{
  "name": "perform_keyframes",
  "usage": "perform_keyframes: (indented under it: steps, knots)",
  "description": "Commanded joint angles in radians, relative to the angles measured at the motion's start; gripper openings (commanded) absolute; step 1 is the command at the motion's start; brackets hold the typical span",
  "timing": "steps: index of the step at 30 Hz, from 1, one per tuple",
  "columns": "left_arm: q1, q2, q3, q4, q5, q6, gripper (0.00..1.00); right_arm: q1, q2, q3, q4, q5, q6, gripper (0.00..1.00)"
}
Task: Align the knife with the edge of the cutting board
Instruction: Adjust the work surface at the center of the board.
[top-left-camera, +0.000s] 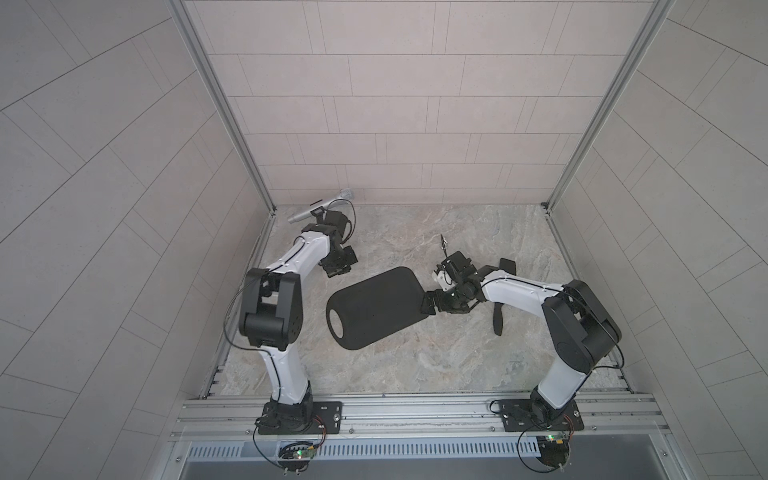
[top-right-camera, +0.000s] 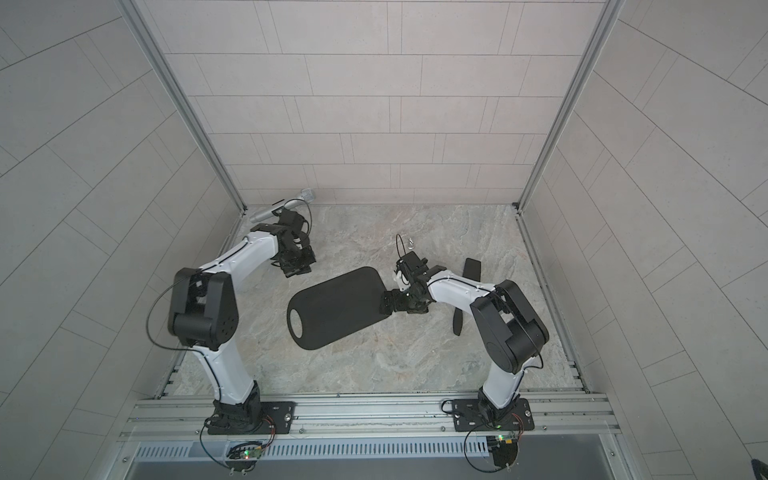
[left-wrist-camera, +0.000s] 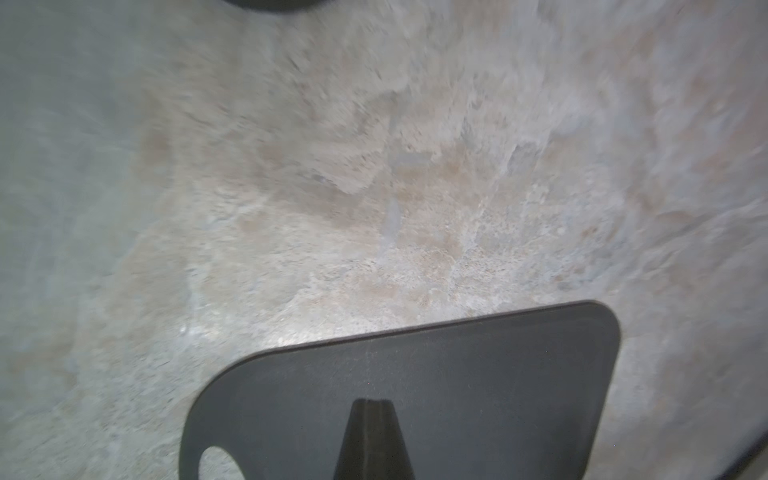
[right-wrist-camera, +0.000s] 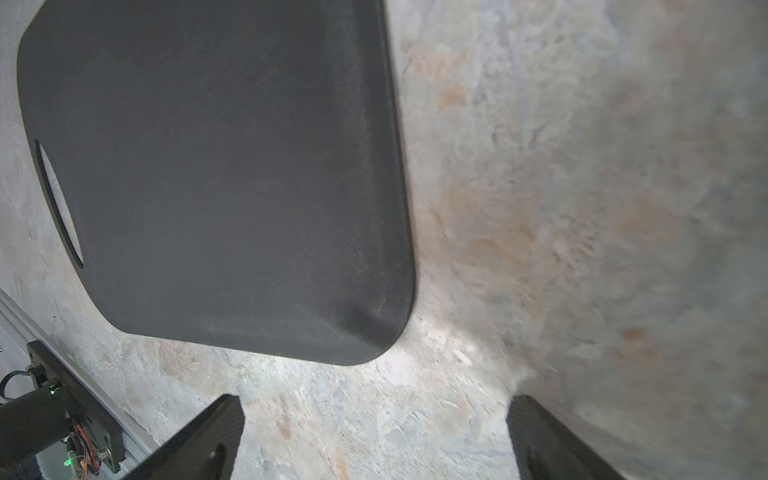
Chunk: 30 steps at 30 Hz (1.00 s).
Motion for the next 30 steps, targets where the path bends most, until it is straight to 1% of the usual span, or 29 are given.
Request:
perform_keyframes:
  steps: [1, 4, 7, 10, 11, 12, 13, 14, 15, 17, 18, 19, 25, 30]
  knots:
    - [0.054, -0.124, -0.168, 0.078, 0.047, -0.058, 0.00, -0.038, 0.004, 0.060, -0.021, -0.059, -0.047, 1.00]
    - [0.085, -0.215, -0.309, 0.126, 0.034, -0.094, 0.00, -0.058, 0.035, 0.127, -0.026, -0.103, -0.067, 1.00]
    - [0.110, -0.297, -0.421, 0.155, 0.013, -0.133, 0.00, -0.063, 0.076, 0.209, -0.046, -0.136, -0.091, 1.00]
    - [0.117, -0.382, -0.510, 0.170, -0.012, -0.173, 0.00, -0.059, 0.119, 0.284, -0.054, -0.136, -0.095, 1.00]
    - [0.117, -0.405, -0.533, 0.169, -0.021, -0.185, 0.00, -0.057, 0.136, 0.305, -0.055, -0.132, -0.096, 0.99]
    - [0.117, -0.429, -0.551, 0.159, -0.037, -0.199, 0.00, -0.052, 0.155, 0.335, -0.064, -0.119, -0.098, 0.96]
    - [0.118, -0.451, -0.567, 0.154, -0.046, -0.202, 0.00, -0.046, 0.175, 0.366, -0.078, -0.107, -0.100, 0.88]
    - [0.118, -0.471, -0.581, 0.150, -0.049, -0.202, 0.00, -0.039, 0.197, 0.396, -0.085, -0.093, -0.100, 0.75]
    - [0.119, -0.491, -0.601, 0.151, -0.046, -0.231, 0.00, -0.030, 0.216, 0.424, -0.096, -0.076, -0.100, 0.57]
    - [0.119, -0.522, -0.632, 0.148, -0.049, -0.244, 0.00, -0.008, 0.264, 0.489, -0.120, -0.042, -0.102, 0.21]
    - [0.119, -0.533, -0.646, 0.147, -0.057, -0.247, 0.00, 0.005, 0.285, 0.520, -0.129, -0.019, -0.102, 0.06]
    - [0.119, -0.541, -0.657, 0.145, -0.064, -0.249, 0.00, 0.016, 0.309, 0.554, -0.141, -0.002, -0.101, 0.00]
    - [0.119, -0.542, -0.720, 0.120, -0.073, -0.293, 0.00, 0.088, 0.475, 0.801, -0.242, 0.092, -0.104, 0.00]
    - [0.119, -0.507, -0.742, 0.113, -0.076, -0.329, 0.00, 0.111, 0.627, 1.020, -0.347, 0.156, -0.122, 0.00]
